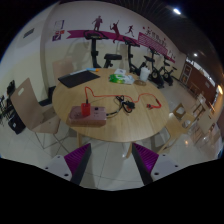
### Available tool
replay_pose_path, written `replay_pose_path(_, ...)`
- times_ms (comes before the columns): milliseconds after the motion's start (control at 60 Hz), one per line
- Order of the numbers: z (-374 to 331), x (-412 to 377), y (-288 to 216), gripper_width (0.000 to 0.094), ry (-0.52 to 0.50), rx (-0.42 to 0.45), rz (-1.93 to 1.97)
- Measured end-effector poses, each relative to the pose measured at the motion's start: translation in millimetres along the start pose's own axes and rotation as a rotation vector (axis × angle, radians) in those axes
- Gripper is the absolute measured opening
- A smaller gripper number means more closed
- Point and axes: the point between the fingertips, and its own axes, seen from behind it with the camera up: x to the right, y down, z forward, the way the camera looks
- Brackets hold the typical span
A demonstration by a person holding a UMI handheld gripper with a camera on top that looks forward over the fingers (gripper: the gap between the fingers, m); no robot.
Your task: Unplug charger
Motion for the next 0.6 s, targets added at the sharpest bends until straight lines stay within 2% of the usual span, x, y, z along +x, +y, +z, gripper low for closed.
replay_pose_path(233,28,-41,-28,0.0855,-0.049,0.126,0.018)
replay_pose_path(600,95,-97,-72,0.0851,-0.147,0.253,0.075)
